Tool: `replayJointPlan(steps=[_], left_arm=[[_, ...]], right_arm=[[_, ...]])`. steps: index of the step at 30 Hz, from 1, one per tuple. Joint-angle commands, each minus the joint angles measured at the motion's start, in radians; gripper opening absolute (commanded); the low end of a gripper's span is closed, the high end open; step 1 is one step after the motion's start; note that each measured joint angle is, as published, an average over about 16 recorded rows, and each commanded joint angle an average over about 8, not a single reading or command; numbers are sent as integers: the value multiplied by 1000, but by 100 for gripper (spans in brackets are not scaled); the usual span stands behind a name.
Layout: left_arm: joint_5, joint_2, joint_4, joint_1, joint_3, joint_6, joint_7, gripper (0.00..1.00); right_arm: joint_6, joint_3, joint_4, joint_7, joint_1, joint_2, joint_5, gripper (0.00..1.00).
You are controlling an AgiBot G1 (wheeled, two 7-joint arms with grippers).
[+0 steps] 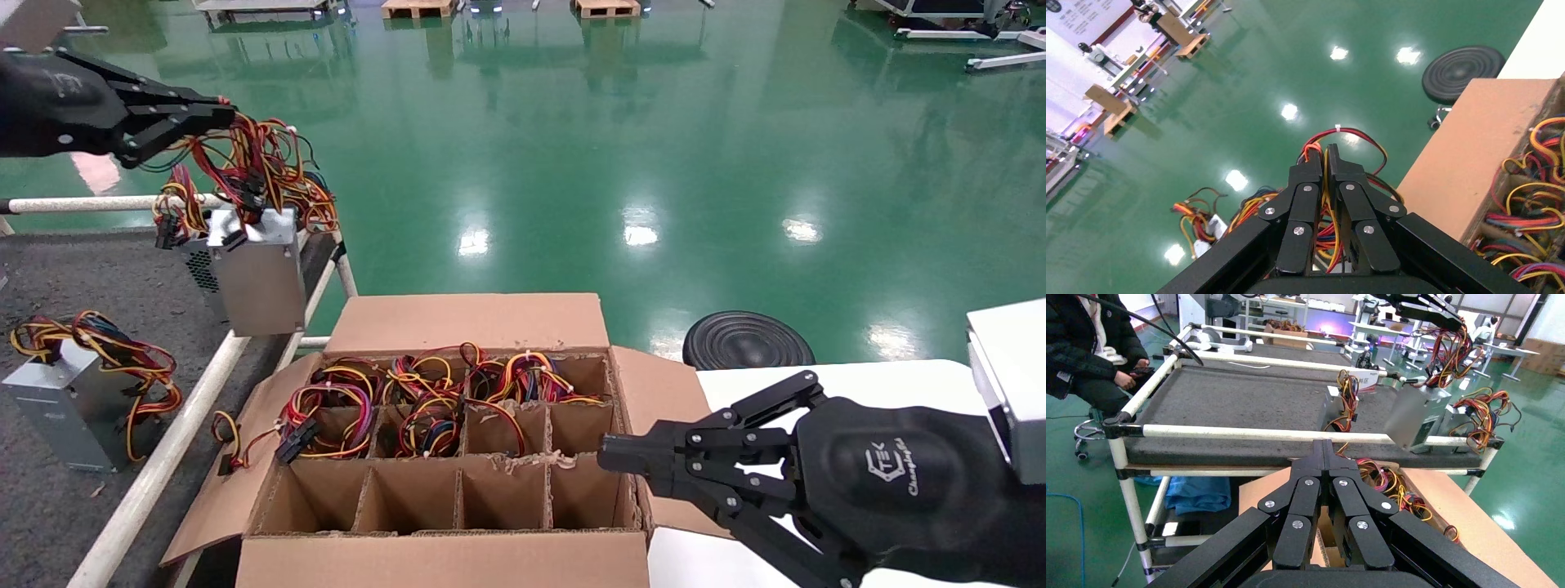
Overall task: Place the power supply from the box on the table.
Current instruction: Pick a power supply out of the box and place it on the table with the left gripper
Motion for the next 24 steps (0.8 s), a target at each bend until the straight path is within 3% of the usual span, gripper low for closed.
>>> replayJointPlan(steps=[1,24], left_arm=[[8,2,21,-12,0,3,16,0],[103,-38,237,-164,14,56,142,0]], right_arm=[[0,0,0,0,0,0,0,0],[0,0,0,0,0,0,0,0]])
